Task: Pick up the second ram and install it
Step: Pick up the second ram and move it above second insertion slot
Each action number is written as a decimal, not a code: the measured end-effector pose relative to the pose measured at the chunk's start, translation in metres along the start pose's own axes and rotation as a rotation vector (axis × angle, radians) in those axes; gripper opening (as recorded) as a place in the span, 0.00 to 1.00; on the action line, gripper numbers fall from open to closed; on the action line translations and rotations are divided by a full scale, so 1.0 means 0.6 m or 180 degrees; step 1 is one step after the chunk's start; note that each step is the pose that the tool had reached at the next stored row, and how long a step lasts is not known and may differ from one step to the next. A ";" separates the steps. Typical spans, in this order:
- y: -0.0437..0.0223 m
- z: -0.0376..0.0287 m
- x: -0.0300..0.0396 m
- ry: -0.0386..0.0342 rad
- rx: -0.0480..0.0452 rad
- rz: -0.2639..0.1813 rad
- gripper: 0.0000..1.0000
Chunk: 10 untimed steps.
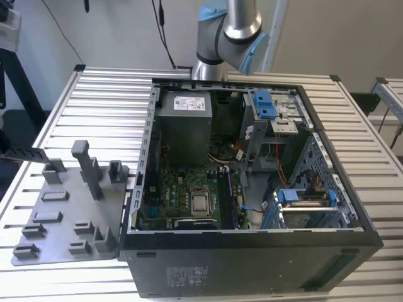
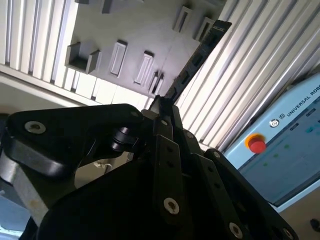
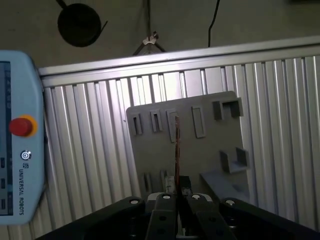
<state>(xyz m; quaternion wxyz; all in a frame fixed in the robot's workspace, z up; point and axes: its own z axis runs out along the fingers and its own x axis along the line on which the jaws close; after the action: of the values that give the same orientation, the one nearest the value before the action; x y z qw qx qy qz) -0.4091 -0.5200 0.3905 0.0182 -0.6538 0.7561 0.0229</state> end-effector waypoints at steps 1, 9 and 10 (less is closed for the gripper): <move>0.000 -0.004 0.000 -0.0001 0.0000 0.0002 0.14; 0.001 -0.034 -0.002 -0.0003 0.0000 0.0017 0.14; 0.001 -0.037 -0.002 -0.0003 0.0001 0.0019 0.14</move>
<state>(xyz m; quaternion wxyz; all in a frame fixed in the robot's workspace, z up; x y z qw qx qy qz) -0.4093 -0.5199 0.4128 0.0185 -0.6516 0.7580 0.0232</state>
